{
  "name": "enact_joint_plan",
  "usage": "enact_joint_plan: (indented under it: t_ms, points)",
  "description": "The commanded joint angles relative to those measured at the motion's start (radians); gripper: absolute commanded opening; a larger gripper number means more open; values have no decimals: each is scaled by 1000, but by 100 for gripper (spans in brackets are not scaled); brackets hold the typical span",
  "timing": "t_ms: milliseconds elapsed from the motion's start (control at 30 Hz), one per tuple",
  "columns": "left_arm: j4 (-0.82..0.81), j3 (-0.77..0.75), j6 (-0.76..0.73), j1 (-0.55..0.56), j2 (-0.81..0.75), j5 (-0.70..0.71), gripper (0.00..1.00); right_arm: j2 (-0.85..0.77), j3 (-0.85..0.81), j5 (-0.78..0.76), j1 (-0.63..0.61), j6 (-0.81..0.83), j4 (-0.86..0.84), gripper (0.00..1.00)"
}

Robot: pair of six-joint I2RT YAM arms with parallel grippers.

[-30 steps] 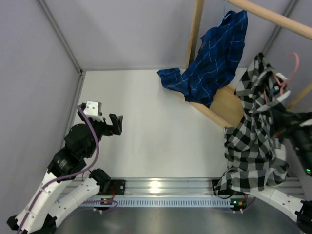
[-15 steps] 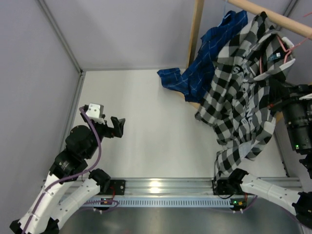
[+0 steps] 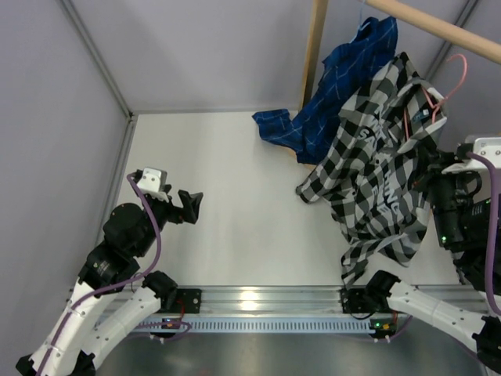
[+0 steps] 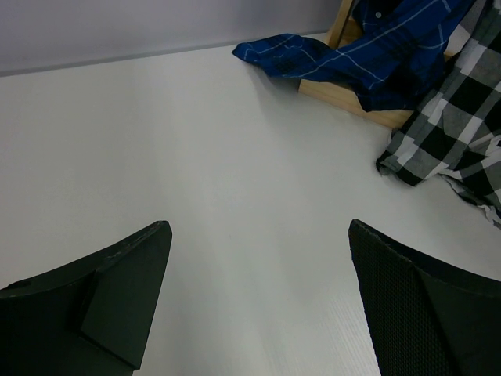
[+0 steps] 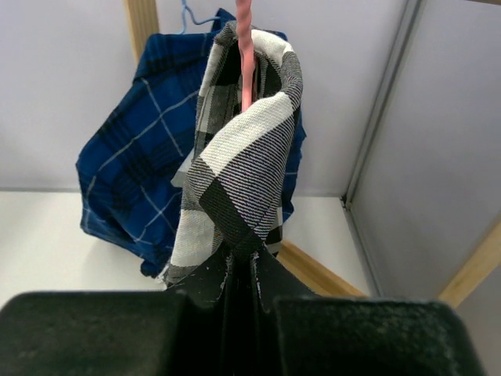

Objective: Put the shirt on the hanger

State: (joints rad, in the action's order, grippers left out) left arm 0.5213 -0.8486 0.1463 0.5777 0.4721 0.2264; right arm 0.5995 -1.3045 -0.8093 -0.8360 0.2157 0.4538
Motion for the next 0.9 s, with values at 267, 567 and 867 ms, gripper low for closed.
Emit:
enact_joint_plan:
  t_ms: [267,567,867]
  points:
    - [-66,9,-10,-9,8,-32,98,-29,-111,-111,-18,76,-87,0]
    - [-66,10,-10,-16,-3,-30,98,62,-368,-35,-40,152,-30,0]
    - [-64,10,-10,-18,5,-55,98,-69,-55,-85,-71,225,-30,0]
